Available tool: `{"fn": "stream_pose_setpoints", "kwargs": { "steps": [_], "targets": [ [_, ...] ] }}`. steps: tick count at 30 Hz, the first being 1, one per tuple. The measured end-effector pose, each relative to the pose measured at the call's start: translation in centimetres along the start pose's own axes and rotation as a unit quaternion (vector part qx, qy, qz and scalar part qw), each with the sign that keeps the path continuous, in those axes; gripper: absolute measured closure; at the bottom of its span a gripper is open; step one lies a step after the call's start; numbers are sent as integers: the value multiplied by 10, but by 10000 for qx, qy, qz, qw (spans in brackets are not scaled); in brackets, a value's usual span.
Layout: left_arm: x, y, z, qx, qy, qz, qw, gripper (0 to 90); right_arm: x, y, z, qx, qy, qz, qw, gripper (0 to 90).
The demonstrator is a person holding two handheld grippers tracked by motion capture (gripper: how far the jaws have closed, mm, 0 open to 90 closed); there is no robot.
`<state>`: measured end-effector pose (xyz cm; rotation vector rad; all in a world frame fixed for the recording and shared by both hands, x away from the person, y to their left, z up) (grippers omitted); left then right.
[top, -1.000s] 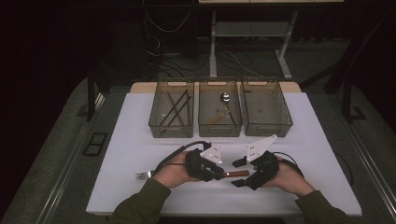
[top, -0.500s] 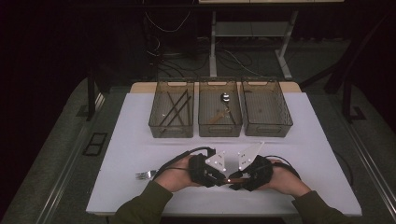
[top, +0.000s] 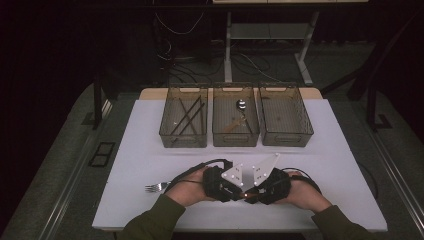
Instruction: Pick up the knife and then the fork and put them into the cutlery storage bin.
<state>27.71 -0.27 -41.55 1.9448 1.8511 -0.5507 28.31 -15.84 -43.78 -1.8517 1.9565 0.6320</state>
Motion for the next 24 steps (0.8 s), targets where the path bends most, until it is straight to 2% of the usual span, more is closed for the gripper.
{"fn": "stream_pose_setpoints", "kwargs": {
  "steps": [2,4,5,7,10,11,13,14,17,19,20,21,23,24],
  "targets": [
    [0,0,1,-39,-51,30,10000,769,0,2,0,-5,35,43,10000,755],
    [0,0,-1,-43,42,68,10000,768,-1,2,0,62,22,-6,10000,756],
    [0,0,-1,-53,8,56,10000,767,-1,2,0,97,5,-56,9999,757],
    [1,1,-3,-107,-89,19,9999,757,-1,2,-1,144,-20,-1,9999,757],
    [5,5,-12,-202,-243,-145,9994,668,0,1,-3,205,-34,70,9998,757],
    [8,5,-15,-259,-360,-296,9986,637,2,1,-4,218,-27,98,9997,757],
    [14,9,-23,-342,-534,-453,9970,573,5,-1,-5,201,-47,198,9996,757],
    [19,9,-26,-410,-599,-571,9957,553,6,-3,-5,276,-39,183,9994,757],
    [34,13,-37,-623,-880,-886,9902,498,10,-5,-7,297,-50,336,9990,756],
    [45,14,-43,-778,-1096,-1179,9839,457,13,-7,-9,368,-21,492,9981,756],
    [52,15,-46,-944,-1204,-1352,9789,428,14,-8,-10,352,-19,607,9975,756],
    [57,16,-48,-994,-1238,-1434,9769,417,16,-9,-12,406,-31,636,9971,756],
    [68,16,-53,-1192,-1297,-1692,9697,384,19,-10,-14,377,-45,811,9960,756],
    [74,16,-55,-1255,-1336,-1785,9667,369,21,-12,-16,456,-59,841,9954,756]
  ]
}}
Point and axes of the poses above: each handheld gripper's, and its own axes: z roughly forward along the jaws, x roughly out of its underside, y roughly to its left, the point moved 3 cm from there along z, roughly forward along the jaws, and after that the axes turned 4 degrees about y, right-handed, at the moved point
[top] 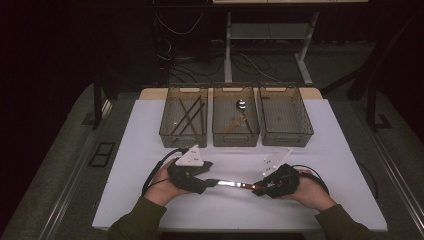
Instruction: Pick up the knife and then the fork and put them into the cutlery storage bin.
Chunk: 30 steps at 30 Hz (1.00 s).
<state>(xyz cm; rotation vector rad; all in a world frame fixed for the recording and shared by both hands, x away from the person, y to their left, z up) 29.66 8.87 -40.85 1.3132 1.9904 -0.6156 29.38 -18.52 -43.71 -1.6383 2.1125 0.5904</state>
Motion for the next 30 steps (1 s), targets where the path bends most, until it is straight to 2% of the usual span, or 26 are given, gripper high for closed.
{"fn": "stream_pose_setpoints", "kwargs": {
  "steps": [2,4,9,10,11,14,15,16,19,24,30],
  "targets": [
    [9,3,-6,-156,-70,-160,9997,341,3,-4,-3,62,-58,41,10000,756],
    [17,5,-10,-293,-122,-266,9991,299,6,-6,-7,108,-81,180,9997,756],
    [36,5,-15,-459,-287,-485,9974,251,12,-14,-14,243,-140,335,9990,756],
    [40,5,-15,-505,-315,-527,9968,238,12,-13,-15,249,-162,457,9985,755],
    [43,4,-16,-541,-310,-548,9965,219,14,-16,-17,344,-143,408,9985,756],
    [54,5,-18,-594,-321,-675,9954,165,16,-18,-23,376,-233,597,9972,756],
    [57,5,-18,-608,-333,-704,9951,146,17,-20,-25,411,-230,570,9973,755],
    [59,5,-17,-641,-390,-788,9941,132,18,-22,-26,447,-237,593,9970,755],
    [62,6,-14,-675,-385,-803,9937,106,19,-25,-30,540,-281,672,9959,755],
    [63,8,-9,-672,-342,-860,9934,7,18,-28,-38,581,-460,961,9926,755],
    [64,8,-7,-747,-265,-950,9923,0,20,-37,-52,757,-672,1138,9883,755]
  ]
}}
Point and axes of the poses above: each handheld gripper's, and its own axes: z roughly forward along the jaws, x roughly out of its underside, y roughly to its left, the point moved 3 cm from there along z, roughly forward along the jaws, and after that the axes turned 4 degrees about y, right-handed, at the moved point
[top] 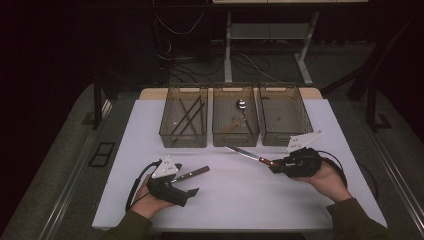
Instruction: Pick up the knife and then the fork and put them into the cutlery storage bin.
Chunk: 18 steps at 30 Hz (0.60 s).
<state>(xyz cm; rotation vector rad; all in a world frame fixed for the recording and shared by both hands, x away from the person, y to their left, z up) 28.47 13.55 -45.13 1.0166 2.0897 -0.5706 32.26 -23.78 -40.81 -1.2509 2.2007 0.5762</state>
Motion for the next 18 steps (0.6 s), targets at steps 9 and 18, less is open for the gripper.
{"fn": "stream_pose_setpoints", "kwargs": {
  "steps": [9,18],
  "targets": [
    [1,0,2,56,16,-14,10000,0,-2,-24,-21,524,-190,419,9976,755],
    [1,-3,3,136,-21,41,9999,0,-8,-54,-37,970,-429,1001,9893,755]
  ]
}}
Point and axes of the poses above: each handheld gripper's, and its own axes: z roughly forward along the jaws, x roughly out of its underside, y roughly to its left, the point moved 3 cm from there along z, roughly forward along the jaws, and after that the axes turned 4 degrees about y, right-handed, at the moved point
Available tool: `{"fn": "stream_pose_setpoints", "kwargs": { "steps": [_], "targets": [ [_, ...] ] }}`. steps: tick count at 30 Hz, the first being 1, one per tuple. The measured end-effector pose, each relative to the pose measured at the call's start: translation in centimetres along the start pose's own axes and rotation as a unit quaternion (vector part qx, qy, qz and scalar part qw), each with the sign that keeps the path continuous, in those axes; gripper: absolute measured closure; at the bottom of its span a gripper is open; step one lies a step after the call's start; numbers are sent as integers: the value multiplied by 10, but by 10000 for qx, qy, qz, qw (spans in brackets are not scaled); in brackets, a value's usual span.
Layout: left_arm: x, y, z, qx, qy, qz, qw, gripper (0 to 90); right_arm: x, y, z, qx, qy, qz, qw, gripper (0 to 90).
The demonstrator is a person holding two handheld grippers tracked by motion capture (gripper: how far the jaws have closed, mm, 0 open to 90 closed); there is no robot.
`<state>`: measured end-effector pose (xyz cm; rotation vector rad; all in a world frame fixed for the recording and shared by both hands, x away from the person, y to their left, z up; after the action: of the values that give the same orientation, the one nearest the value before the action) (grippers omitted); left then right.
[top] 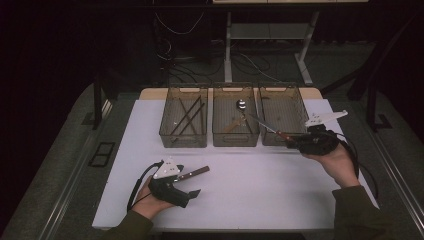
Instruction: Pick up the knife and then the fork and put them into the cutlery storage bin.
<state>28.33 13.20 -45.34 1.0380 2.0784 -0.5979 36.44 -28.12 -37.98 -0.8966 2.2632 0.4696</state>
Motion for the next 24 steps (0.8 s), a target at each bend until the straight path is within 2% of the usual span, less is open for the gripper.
{"fn": "stream_pose_setpoints", "kwargs": {
  "steps": [2,7,12,18,22,24],
  "targets": [
    [0,1,0,-12,25,16,10000,0,-4,-7,-1,167,-13,139,9998,754],
    [0,2,-1,-35,-22,-6,10000,0,-14,-27,-1,418,28,458,9981,754],
    [-1,2,-2,-39,-25,6,10000,0,-24,-48,3,584,162,771,9952,754],
    [-2,0,-1,-16,-33,43,10000,0,-31,-72,20,978,463,961,9895,754],
    [-2,-1,-1,-6,-32,42,10000,0,-34,-82,36,1031,674,1020,9871,754],
    [-2,-1,-1,-3,-22,59,10000,0,-34,-86,44,1085,841,1058,9849,754]
  ]
}}
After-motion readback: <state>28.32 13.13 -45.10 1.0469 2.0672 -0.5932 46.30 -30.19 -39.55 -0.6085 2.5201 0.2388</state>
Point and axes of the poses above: each handheld gripper's, and its own axes: z roughly forward along the jaws, x roughly out of its underside, y roughly to its left, the point moved 3 cm from there along z, roughly forward along the jaws, and after that the axes turned 4 degrees about y, right-handed, at the moved point
